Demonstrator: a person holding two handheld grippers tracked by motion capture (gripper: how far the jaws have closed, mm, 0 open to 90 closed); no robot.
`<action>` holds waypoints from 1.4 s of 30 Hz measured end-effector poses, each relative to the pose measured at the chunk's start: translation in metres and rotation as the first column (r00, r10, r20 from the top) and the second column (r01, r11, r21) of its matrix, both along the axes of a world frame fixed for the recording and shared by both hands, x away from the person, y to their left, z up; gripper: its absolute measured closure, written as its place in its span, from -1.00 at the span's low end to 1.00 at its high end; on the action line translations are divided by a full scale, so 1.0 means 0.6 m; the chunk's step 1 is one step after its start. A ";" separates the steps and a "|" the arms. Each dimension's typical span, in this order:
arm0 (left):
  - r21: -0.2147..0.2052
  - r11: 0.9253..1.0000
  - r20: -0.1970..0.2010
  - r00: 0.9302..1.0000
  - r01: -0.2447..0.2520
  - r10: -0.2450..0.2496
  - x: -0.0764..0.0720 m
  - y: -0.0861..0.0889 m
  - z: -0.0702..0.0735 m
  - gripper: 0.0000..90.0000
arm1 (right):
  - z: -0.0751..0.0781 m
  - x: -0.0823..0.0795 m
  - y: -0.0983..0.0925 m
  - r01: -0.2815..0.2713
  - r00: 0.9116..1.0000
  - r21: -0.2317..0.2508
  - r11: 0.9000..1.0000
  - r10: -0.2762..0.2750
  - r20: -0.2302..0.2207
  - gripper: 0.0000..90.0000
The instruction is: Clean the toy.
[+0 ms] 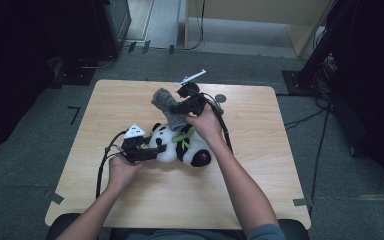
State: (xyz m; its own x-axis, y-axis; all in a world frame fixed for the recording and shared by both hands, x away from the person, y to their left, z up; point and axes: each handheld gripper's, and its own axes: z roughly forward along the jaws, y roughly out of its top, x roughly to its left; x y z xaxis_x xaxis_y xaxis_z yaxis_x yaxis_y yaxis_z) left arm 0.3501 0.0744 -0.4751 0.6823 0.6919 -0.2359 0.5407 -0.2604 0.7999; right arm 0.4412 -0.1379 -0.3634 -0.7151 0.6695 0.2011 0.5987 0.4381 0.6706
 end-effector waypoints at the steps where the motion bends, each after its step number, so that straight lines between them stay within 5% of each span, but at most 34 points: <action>1: -0.002 1.000 0.000 1.000 -0.001 0.001 0.000 0.000 0.000 -0.16 | -0.002 -0.001 0.008 -0.008 1.000 -0.001 1.000 0.008 -0.001 0.77; 7: 0.003 1.000 0.001 1.000 0.001 -0.001 0.000 0.000 0.000 -0.16 | -0.026 -0.008 0.067 -0.080 0.996 -0.030 0.996 0.079 -0.039 0.77; 13: 0.004 1.000 -0.009 1.000 -0.004 0.004 0.001 0.001 0.000 -0.15 | -0.072 -0.008 0.087 -0.109 0.990 -0.076 0.991 0.101 -0.099 0.77; 27: 0.018 1.000 -0.018 1.000 -0.013 0.013 0.003 -0.002 0.002 -0.08 | -0.079 0.004 0.021 -0.020 0.997 -0.053 0.998 0.016 -0.079 0.76; 42: 0.019 1.000 -0.011 1.000 -0.015 0.015 0.001 -0.005 0.002 -0.07 | -0.074 0.005 -0.073 0.077 0.994 -0.042 0.996 -0.080 -0.080 0.77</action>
